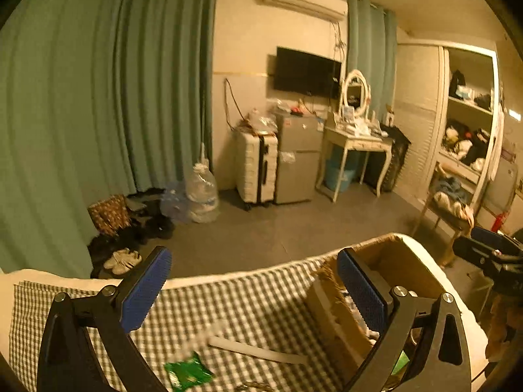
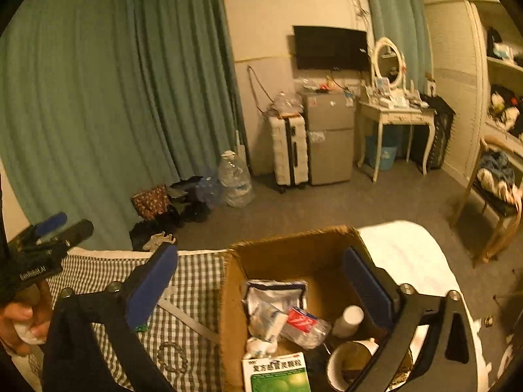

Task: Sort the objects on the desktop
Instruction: 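Move both tools back over the remaining items on the bed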

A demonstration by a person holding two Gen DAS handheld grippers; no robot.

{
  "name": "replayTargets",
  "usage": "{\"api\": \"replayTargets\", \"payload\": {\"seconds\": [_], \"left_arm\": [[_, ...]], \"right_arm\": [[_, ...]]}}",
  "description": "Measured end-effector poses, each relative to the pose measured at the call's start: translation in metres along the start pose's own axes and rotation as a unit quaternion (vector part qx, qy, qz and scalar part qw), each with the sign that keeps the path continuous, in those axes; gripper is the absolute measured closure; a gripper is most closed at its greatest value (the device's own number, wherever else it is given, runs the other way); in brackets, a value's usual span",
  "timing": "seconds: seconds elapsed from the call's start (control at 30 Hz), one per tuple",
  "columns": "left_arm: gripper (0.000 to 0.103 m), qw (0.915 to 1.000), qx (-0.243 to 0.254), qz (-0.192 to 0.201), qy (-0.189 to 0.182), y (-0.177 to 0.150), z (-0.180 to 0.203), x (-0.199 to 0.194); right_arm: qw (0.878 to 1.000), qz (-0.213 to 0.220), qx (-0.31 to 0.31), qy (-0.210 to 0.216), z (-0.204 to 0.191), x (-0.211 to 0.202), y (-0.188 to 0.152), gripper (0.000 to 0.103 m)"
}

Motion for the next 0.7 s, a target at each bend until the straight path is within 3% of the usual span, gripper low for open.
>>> {"api": "replayTargets", "payload": {"seconds": [0.37,0.7], "left_arm": [[0.0,0.9993,0.026,0.015,0.022,-0.015,-0.029,-0.023],[0.0,0.9987,0.021,-0.004,0.046,-0.046,-0.072,-0.014]], "right_arm": [[0.994,0.048,-0.086,0.045,-0.081,-0.023,0.0,0.0],[0.989,0.004,-0.105,0.1,-0.126,0.01,-0.024,0.0]]}}
Point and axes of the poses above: each gripper's, at about its wrist camera, not at the fingertips, and x roughly the way its jaws point, z to its right, y to its top, the point moved 2 cm from there along x, roughly the way its jaws point, and after that the axes turned 8 degrees about -y, right-handed, at the moved point
